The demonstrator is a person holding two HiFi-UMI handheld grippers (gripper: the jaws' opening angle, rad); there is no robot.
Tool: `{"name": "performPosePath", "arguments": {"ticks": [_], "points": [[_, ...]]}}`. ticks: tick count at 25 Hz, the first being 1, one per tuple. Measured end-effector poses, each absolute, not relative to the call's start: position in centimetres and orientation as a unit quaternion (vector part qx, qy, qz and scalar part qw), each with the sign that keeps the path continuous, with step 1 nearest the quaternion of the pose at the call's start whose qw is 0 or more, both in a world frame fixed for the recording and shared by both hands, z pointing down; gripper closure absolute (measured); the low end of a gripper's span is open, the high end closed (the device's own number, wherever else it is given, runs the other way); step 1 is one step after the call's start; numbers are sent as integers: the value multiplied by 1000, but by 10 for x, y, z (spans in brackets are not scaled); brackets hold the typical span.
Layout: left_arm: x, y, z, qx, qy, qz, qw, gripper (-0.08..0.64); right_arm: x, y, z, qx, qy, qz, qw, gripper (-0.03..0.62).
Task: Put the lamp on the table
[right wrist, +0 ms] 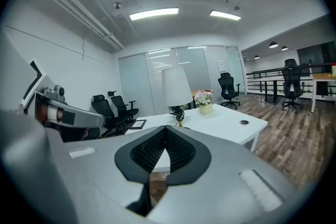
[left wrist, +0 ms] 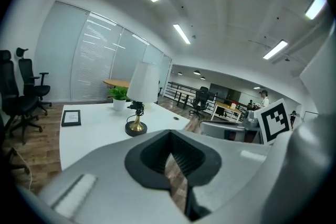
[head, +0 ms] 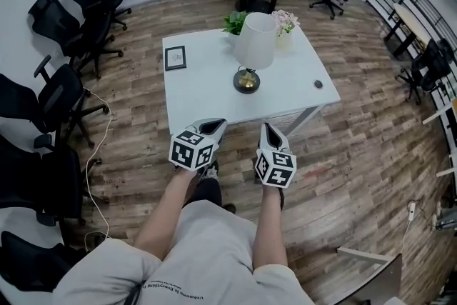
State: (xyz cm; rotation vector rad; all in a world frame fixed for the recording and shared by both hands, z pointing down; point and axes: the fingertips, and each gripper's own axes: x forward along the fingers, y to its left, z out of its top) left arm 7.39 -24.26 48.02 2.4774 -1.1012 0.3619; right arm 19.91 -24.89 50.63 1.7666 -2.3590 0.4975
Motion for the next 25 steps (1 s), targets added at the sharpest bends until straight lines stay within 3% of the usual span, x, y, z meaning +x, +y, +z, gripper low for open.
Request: {"name": "performPosePath", "arguments": {"ticks": [25], "points": [[72, -238, 475, 892, -392, 107, 196, 558, 187, -241, 513, 569, -797, 175, 100, 569]]}}
